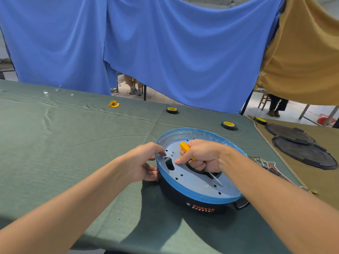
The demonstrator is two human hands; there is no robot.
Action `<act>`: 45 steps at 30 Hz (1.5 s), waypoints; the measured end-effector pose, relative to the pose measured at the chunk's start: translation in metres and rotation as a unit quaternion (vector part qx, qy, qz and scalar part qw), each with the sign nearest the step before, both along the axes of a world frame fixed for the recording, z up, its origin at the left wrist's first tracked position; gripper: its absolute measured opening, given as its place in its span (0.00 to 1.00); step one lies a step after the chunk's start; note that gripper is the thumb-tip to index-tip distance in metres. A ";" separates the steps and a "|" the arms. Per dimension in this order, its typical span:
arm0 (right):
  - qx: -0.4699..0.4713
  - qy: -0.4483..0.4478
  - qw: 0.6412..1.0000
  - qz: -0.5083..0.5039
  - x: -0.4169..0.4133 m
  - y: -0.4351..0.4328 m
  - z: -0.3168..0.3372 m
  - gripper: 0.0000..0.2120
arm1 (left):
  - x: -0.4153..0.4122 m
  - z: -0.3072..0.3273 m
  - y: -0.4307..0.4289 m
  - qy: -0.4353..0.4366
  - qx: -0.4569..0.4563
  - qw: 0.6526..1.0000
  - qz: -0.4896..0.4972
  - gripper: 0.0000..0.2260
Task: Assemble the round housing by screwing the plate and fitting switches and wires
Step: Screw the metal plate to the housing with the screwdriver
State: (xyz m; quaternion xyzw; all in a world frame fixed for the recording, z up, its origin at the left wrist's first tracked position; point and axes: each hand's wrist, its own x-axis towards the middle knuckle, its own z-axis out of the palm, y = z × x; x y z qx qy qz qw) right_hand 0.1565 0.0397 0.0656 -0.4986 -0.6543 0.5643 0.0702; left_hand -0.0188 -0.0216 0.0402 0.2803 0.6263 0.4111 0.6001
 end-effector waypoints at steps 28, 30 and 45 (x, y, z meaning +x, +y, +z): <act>0.089 0.093 0.986 -0.109 -0.005 -0.004 0.040 0.14 | -0.012 0.044 0.013 0.124 0.176 0.957 0.197 0.14; 0.095 0.106 0.983 -0.116 -0.007 -0.007 0.041 0.14 | -0.010 0.052 0.011 0.188 0.204 0.935 0.219 0.13; 0.094 0.182 0.953 -0.221 0.008 -0.022 0.047 0.13 | 0.021 0.058 -0.010 0.575 0.493 0.627 0.180 0.15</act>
